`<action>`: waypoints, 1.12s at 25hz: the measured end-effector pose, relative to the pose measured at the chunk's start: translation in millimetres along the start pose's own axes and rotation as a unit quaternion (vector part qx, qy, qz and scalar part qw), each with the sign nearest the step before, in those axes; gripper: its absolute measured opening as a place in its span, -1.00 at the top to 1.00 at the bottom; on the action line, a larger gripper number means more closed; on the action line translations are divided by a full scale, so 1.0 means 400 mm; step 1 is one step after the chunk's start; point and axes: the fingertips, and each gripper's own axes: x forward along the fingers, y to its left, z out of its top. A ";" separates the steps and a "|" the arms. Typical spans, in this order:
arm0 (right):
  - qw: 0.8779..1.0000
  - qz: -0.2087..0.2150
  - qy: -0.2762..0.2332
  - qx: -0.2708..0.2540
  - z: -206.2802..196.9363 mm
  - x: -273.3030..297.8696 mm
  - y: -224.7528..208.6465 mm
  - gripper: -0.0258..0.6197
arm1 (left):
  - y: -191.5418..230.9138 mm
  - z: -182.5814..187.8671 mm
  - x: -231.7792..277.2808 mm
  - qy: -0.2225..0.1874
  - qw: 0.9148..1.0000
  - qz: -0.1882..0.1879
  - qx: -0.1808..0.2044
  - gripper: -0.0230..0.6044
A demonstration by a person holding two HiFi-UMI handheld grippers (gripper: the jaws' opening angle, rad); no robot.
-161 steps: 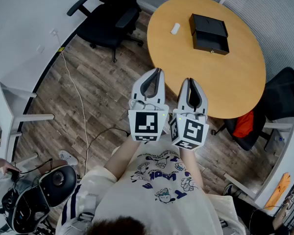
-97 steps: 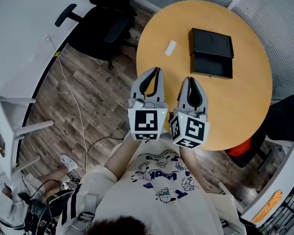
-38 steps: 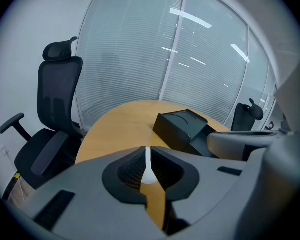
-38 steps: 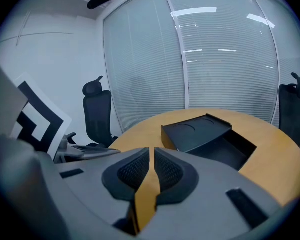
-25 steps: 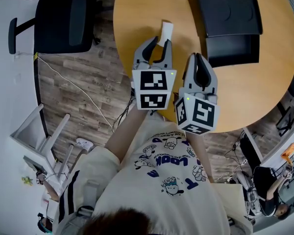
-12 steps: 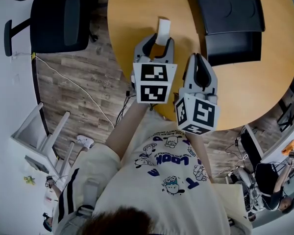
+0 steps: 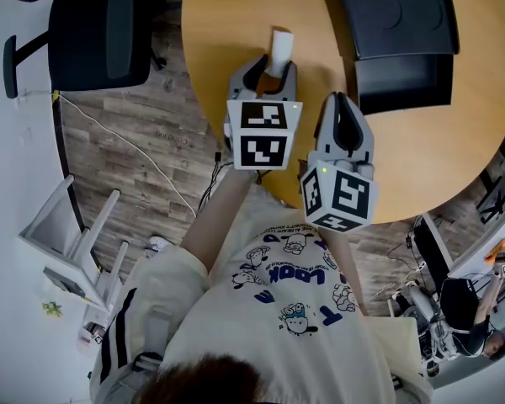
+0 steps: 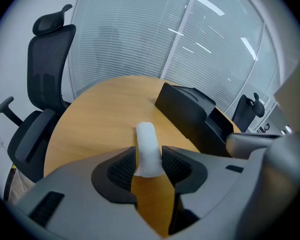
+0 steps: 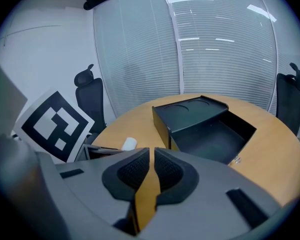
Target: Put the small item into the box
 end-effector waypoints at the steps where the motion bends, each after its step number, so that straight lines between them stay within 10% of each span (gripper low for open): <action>1: 1.000 0.000 0.001 0.001 -0.001 0.003 0.001 0.78 | 0.003 0.001 0.002 0.001 1.000 0.001 0.002 0.41; 28: 0.999 -0.016 -0.033 0.022 0.038 -0.034 -0.034 0.78 | -0.040 0.024 -0.040 -0.013 0.999 -0.018 0.024 0.47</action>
